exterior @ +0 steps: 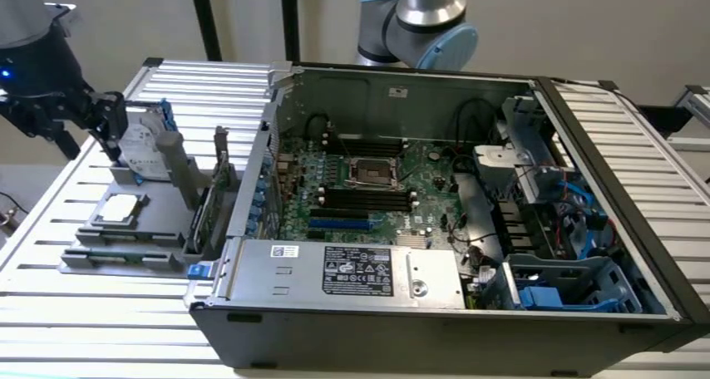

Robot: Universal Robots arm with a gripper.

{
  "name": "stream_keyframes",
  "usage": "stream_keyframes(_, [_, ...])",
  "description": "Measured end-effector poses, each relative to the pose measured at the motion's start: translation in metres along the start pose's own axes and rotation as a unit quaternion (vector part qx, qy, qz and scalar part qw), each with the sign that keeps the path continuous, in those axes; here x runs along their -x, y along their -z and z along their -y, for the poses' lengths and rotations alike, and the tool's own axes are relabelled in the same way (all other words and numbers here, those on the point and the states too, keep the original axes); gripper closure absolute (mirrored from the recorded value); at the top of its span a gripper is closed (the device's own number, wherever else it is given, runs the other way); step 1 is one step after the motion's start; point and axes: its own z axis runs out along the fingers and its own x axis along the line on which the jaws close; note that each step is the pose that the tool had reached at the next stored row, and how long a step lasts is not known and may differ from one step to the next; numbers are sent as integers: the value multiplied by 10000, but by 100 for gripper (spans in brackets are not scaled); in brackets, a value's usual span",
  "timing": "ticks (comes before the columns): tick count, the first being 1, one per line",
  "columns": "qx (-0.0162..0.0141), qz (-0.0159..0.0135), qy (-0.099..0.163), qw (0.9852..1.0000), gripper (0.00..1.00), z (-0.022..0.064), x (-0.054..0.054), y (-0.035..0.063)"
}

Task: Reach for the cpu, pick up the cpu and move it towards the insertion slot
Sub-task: 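Pick up the cpu and move it towards the insertion slot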

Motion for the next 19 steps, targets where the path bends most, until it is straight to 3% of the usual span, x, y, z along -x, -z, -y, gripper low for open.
stream_keyframes(19, [0,0,0,10000,40,24,3,-344])
